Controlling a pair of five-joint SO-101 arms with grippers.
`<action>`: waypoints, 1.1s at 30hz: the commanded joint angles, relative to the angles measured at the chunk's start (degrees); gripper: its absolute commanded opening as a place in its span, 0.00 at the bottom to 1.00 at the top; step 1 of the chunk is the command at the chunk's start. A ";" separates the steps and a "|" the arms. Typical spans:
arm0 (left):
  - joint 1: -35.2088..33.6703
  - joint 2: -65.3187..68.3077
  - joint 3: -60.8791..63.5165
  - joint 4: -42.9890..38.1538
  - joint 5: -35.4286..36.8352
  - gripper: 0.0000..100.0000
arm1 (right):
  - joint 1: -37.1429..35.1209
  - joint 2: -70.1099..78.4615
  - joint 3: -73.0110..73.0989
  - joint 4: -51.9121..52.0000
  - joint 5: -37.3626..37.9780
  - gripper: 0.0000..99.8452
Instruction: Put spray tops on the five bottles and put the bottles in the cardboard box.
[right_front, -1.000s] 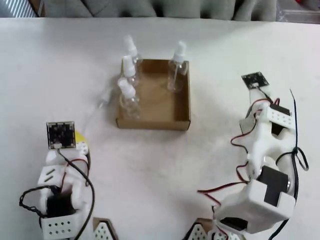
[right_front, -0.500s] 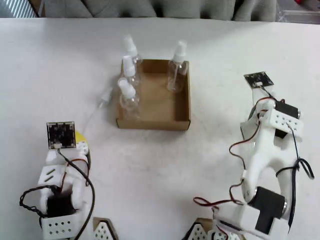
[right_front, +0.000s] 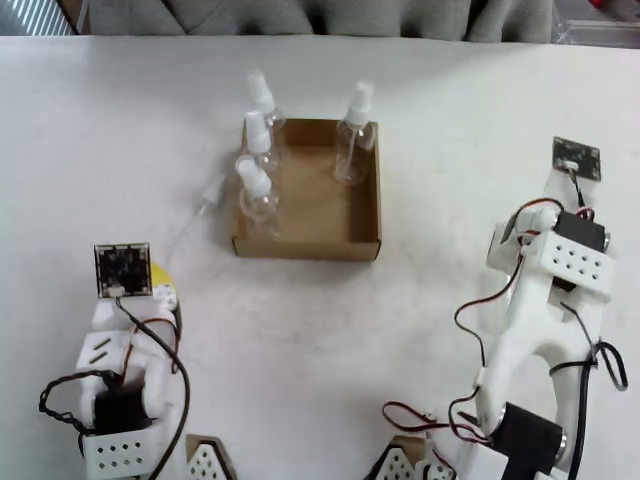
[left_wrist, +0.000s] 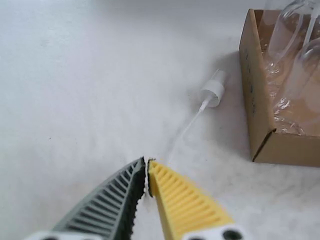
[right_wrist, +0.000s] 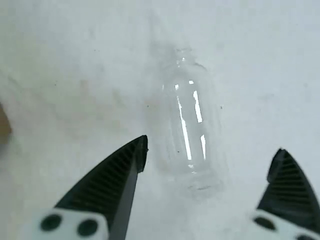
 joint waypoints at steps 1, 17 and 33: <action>1.54 -0.31 0.00 0.62 -3.16 0.02 | -0.57 -2.24 1.32 -3.74 -5.63 0.29; 2.95 -0.31 0.00 2.46 -7.30 0.02 | -2.86 1.01 2.55 -12.09 -6.33 0.22; 3.65 -0.31 0.00 2.55 -7.30 0.02 | -2.51 17.89 -11.08 -5.85 -6.33 0.30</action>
